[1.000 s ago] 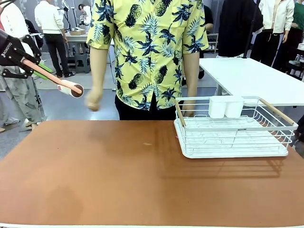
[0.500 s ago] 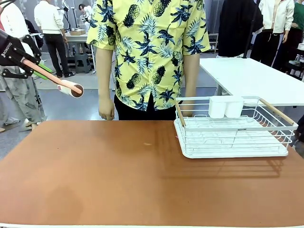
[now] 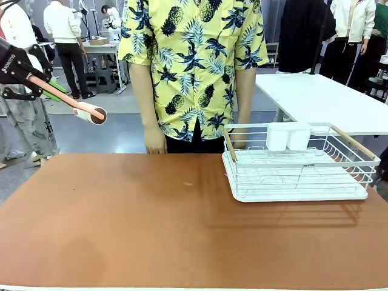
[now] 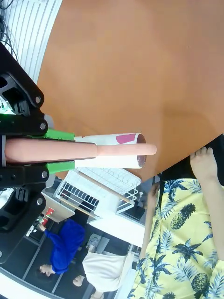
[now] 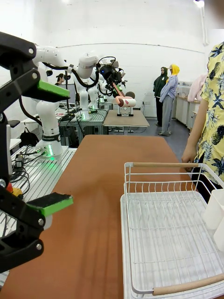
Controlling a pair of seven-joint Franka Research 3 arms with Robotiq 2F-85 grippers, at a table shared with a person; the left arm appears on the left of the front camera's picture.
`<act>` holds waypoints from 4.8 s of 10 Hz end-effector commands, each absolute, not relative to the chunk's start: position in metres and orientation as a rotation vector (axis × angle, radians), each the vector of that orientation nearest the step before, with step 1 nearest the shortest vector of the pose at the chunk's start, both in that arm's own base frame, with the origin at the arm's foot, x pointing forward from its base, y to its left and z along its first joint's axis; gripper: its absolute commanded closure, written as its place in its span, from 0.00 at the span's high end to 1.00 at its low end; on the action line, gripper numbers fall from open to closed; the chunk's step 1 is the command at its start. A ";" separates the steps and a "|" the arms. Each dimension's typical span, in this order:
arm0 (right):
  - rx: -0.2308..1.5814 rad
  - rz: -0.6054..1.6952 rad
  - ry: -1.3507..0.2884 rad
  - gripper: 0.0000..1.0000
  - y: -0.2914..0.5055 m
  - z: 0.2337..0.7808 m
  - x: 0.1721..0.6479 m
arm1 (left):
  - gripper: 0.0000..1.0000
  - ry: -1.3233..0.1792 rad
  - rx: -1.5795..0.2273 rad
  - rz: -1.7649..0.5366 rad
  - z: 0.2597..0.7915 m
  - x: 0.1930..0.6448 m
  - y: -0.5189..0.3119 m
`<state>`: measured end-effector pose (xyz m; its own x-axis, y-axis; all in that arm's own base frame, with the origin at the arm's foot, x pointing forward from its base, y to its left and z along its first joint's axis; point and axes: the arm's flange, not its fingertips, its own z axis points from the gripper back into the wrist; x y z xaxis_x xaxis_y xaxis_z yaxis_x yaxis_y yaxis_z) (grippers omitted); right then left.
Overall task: Clean the table.
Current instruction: Clean the table with the Lint Roller when the human lifts the Dish drying rack.
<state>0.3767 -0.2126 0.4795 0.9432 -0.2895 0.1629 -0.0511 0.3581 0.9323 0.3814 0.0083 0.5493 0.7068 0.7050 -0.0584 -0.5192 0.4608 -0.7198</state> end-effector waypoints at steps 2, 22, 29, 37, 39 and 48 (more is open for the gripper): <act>1.213 -0.152 -0.327 1.00 -0.211 0.484 0.375 | 0.05 -0.267 -0.783 0.765 0.550 0.382 0.008; 1.213 -0.152 -0.327 1.00 -0.211 0.484 0.375 | 0.05 -0.267 -0.783 0.765 0.550 0.382 0.008; 1.213 -0.152 -0.327 1.00 -0.211 0.484 0.375 | 0.05 -0.267 -0.783 0.765 0.550 0.382 0.008; 1.213 -0.152 -0.327 1.00 -0.211 0.484 0.375 | 0.05 -0.267 -0.783 0.765 0.550 0.382 0.008; 1.213 -0.152 -0.327 1.00 -0.211 0.484 0.375 | 0.05 -0.267 -0.783 0.765 0.550 0.382 0.008; 1.213 -0.152 -0.327 1.00 -0.211 0.484 0.375 | 0.21 -0.270 -0.643 0.517 0.581 0.379 0.020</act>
